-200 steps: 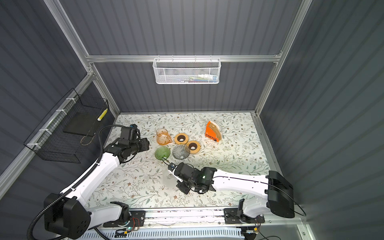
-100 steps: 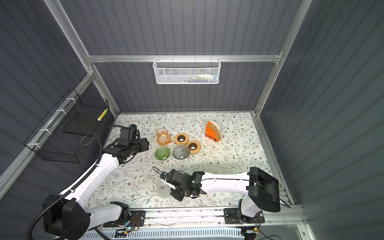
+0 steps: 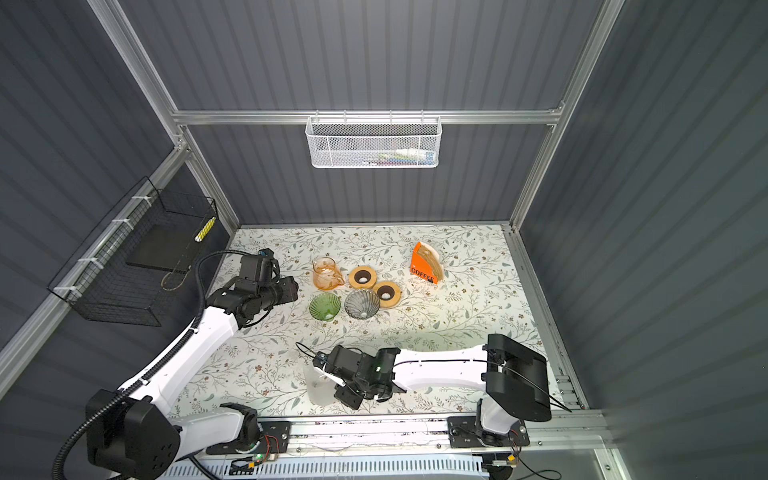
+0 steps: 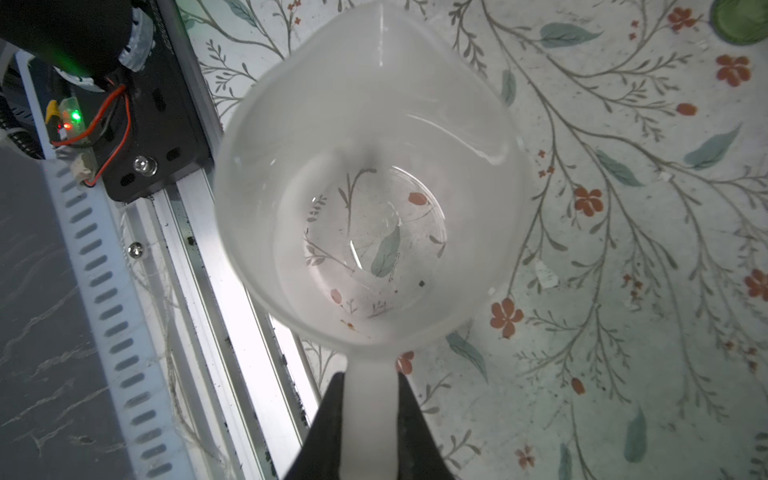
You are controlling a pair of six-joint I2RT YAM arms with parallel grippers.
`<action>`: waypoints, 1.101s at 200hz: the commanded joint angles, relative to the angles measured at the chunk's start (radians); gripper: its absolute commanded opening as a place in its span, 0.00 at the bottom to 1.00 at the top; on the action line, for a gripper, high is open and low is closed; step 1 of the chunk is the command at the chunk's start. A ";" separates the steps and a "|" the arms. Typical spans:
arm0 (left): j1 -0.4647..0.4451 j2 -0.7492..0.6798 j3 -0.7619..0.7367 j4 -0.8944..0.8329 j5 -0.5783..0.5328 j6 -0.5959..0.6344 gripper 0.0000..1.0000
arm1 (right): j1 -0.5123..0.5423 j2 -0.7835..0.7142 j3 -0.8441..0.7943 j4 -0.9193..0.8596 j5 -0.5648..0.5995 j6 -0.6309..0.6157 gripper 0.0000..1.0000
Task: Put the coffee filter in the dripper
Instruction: 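Lower the frosted pitcher onto the table near the robot and open the right gripper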
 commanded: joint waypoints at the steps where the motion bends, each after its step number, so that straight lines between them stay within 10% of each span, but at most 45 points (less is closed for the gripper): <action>1: -0.006 0.002 0.003 -0.007 -0.004 0.021 0.59 | 0.000 0.010 0.038 0.014 0.010 -0.014 0.00; 220: -0.007 0.018 0.020 -0.020 -0.016 0.020 0.59 | -0.064 0.049 0.009 0.017 0.051 -0.071 0.09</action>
